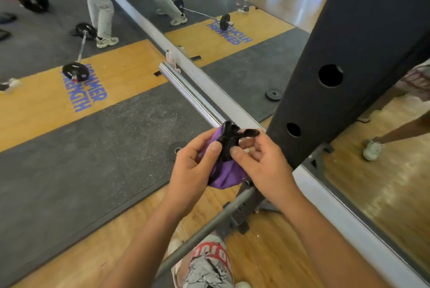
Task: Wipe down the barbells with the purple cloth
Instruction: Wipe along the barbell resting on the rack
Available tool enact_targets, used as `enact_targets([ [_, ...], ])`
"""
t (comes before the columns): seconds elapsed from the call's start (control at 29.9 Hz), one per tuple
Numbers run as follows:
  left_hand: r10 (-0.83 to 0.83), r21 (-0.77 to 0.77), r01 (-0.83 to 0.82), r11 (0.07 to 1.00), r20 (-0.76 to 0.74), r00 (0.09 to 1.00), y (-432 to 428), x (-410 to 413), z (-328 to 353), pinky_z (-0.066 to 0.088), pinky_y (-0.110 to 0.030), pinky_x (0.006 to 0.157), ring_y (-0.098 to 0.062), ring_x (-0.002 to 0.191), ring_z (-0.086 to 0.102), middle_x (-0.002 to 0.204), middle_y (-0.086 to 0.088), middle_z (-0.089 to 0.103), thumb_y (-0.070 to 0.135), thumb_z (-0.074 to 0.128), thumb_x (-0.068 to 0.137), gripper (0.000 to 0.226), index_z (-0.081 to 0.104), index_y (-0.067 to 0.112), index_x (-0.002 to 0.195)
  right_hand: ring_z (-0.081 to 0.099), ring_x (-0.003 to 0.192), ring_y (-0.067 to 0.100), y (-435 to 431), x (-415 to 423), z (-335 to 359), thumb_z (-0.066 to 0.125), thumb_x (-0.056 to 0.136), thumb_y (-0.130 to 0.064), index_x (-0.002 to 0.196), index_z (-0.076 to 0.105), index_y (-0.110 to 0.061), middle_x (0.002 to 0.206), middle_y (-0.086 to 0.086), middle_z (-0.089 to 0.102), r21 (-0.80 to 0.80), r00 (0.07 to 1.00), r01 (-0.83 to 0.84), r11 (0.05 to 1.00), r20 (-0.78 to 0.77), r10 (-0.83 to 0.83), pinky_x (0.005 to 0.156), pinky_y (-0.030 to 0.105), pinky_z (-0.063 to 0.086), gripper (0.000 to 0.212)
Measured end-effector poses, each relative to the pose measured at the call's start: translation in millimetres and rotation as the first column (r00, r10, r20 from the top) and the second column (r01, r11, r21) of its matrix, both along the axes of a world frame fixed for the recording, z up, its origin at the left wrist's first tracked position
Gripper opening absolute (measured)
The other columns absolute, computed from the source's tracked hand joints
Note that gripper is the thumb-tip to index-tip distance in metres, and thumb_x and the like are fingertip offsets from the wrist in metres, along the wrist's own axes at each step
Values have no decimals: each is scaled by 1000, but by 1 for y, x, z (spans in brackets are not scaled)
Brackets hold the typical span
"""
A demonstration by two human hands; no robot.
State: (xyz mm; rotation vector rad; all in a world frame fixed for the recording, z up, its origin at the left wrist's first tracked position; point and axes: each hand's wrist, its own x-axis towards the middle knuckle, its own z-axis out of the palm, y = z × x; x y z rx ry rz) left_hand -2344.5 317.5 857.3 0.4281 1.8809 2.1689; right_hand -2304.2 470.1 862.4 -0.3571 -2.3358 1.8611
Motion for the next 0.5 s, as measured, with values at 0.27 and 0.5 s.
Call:
enact_targets([
  [0.27, -298, -9, 301, 954, 124, 947, -4, 12, 1, 57, -32, 89, -23, 113, 68, 127, -7, 66, 28, 85, 74, 81, 47, 32, 145, 73, 89, 25, 12, 42, -1, 75, 88, -18, 114, 52, -34, 101, 7, 74, -272, 990, 107, 956, -59, -128, 77, 50, 59, 38],
  [0.5, -306, -17, 312, 950, 154, 940, -8, 30, 5, 59, -27, 74, -14, 99, 71, 115, 1, 73, -1, 60, 95, 54, 50, 24, 142, 57, 79, 5, -1, 95, 0, 67, 95, -7, 88, 60, -35, 85, -13, 61, -116, 952, 259, 959, -139, -274, 70, 22, 47, 29],
])
